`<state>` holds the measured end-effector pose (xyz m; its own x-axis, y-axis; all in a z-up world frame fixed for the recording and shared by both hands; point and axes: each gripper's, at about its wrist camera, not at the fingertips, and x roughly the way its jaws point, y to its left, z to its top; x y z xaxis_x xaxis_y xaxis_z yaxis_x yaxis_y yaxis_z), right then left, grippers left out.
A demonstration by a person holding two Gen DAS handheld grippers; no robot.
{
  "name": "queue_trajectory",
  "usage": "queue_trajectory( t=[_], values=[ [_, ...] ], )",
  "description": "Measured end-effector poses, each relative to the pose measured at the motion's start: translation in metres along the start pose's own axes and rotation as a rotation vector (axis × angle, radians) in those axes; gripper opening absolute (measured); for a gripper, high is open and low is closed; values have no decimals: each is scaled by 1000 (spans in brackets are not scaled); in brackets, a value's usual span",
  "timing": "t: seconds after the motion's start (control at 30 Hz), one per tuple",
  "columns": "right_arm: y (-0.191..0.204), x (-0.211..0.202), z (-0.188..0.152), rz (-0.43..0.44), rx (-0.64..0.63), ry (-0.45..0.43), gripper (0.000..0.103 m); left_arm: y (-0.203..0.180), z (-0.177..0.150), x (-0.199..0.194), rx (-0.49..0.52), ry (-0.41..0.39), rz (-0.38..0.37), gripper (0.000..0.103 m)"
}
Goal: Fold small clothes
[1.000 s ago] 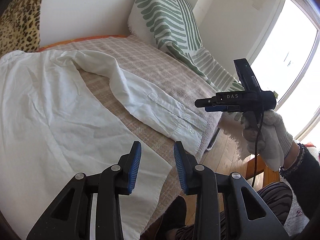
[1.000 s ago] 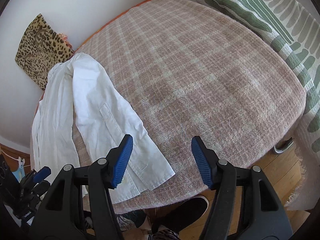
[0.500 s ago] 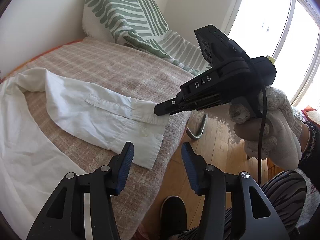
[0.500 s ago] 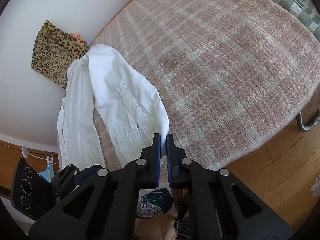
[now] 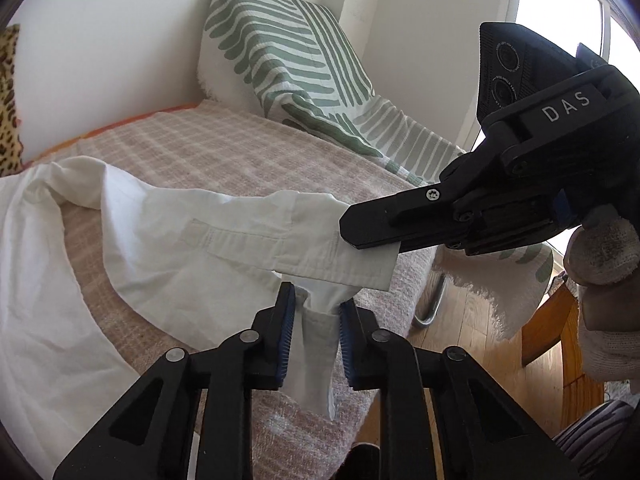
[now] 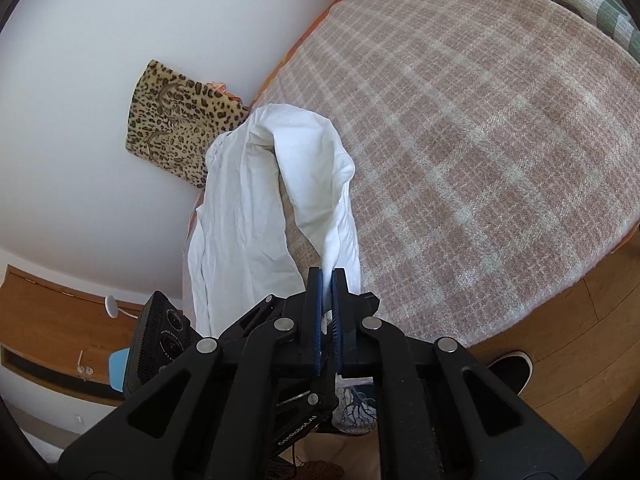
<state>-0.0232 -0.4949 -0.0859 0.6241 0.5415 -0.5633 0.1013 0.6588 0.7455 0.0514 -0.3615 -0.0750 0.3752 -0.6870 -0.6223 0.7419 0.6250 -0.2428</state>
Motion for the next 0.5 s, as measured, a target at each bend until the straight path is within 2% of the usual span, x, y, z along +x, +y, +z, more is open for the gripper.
queue_trajectory(
  t=[0.2, 0.23, 0.27, 0.33, 0.4, 0.5],
  values=[
    [22, -2, 6, 48, -77, 27, 9, 21, -2, -27, -135, -89, -62, 3],
    [24, -4, 13, 64, -84, 28, 17, 25, -3, -35, -165, -105, -70, 3],
    [25, -8, 20, 67, -91, 10, 34, 30, -5, -45, -194, -126, -73, 3],
    [24, -12, 40, 47, -87, -45, 55, 40, -10, -65, -252, -175, -79, 3],
    [23, -2, 65, 22, -71, -63, 56, 44, -15, -81, -260, -208, -63, 3],
    [32, 35, 104, -28, -79, -54, 56, 49, -24, -100, -284, -230, -47, 3]
  ],
)
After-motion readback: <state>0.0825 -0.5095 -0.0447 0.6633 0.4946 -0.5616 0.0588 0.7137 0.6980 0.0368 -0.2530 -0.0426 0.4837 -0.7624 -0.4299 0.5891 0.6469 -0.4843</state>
